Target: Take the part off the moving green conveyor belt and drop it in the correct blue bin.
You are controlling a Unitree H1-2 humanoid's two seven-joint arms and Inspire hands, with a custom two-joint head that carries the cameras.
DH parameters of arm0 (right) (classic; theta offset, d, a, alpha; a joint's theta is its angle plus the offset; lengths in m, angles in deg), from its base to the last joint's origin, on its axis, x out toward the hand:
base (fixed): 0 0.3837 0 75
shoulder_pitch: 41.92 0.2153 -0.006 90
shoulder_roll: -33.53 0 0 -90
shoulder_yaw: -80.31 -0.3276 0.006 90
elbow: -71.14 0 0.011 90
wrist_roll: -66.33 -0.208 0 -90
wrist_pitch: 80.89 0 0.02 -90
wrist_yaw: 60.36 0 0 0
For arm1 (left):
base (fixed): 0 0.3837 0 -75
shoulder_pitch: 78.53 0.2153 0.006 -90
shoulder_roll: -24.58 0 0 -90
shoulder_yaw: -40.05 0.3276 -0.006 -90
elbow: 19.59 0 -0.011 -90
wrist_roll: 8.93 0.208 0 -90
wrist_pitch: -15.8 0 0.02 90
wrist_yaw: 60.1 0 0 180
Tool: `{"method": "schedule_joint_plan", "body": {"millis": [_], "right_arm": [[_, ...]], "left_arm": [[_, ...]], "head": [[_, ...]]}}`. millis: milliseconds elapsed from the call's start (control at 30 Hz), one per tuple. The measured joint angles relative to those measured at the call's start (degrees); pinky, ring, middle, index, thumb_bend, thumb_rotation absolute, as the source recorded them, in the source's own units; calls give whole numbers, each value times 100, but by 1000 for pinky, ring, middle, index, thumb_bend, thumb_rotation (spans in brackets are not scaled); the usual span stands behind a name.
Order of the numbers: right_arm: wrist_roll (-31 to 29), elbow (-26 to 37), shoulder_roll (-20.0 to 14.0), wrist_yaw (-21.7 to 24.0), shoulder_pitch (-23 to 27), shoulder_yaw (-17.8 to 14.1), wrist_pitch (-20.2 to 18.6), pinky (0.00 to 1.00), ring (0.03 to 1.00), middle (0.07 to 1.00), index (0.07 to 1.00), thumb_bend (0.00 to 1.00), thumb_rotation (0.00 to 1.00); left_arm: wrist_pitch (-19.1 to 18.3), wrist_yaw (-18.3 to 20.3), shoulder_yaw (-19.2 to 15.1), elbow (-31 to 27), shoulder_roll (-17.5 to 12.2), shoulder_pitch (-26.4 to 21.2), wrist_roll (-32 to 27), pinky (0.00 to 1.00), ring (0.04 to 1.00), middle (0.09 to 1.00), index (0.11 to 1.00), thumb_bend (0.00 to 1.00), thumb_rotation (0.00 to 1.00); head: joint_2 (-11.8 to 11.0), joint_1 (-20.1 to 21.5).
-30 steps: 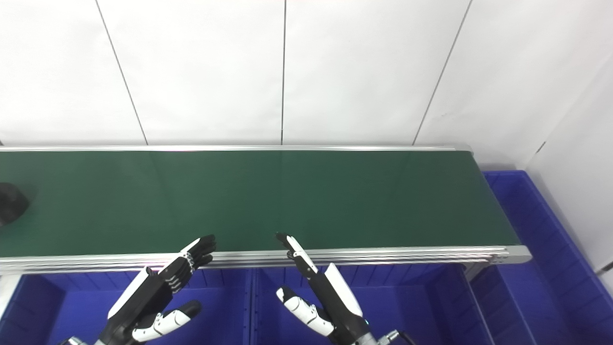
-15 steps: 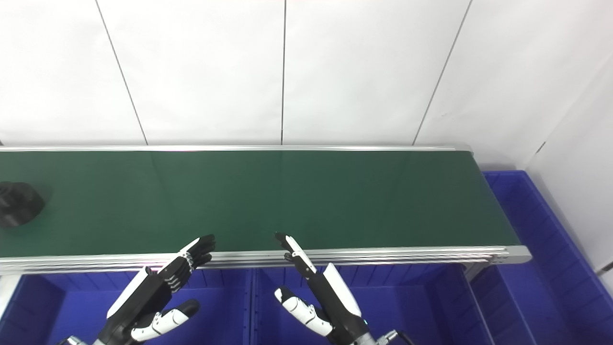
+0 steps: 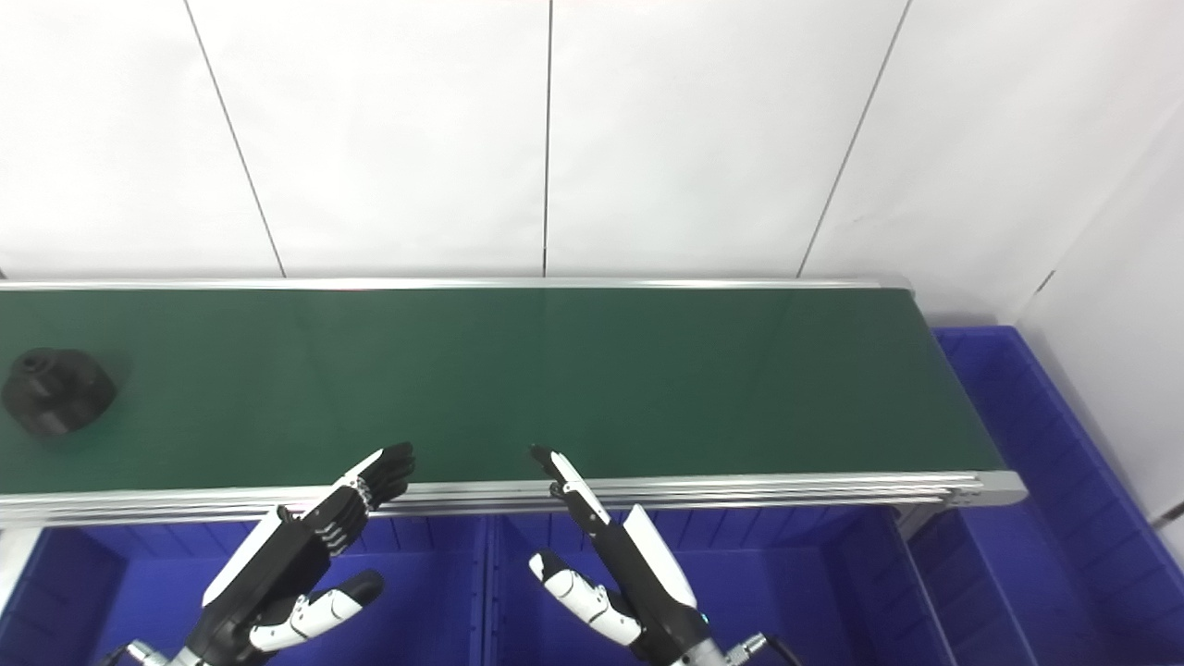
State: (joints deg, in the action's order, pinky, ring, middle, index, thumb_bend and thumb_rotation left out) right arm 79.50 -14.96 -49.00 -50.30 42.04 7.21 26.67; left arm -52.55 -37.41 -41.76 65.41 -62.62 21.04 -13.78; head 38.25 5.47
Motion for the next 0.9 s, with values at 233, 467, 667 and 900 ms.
{"method": "schedule_joint_plan", "body": {"millis": [233, 467, 667, 900], "right_arm": [[109, -430, -40, -57, -44, 5, 387, 897, 966, 999, 979, 424, 960], [308, -884, -148, -478, -53, 209, 569, 860, 962, 1000, 973, 441, 921], [325, -1047, -301, -745, 103, 472, 585, 792, 932, 1000, 969, 432, 886], [267, -1096, -402, -903, 182, 633, 590, 721, 909, 999, 967, 429, 875]], "left_arm": [[252, -13, 69, 503, 59, -2, 219, 887, 940, 954, 926, 371, 584], [295, -108, 66, 831, 110, -82, 425, 850, 913, 926, 897, 432, 531], [297, -197, 64, 887, 112, -123, 476, 806, 885, 912, 882, 414, 451], [297, -270, 93, 904, 129, -134, 533, 781, 870, 901, 868, 399, 378]], "head": [[-1011, -449], [-1477, -564], [-1628, -617], [-1584, -634]]}}
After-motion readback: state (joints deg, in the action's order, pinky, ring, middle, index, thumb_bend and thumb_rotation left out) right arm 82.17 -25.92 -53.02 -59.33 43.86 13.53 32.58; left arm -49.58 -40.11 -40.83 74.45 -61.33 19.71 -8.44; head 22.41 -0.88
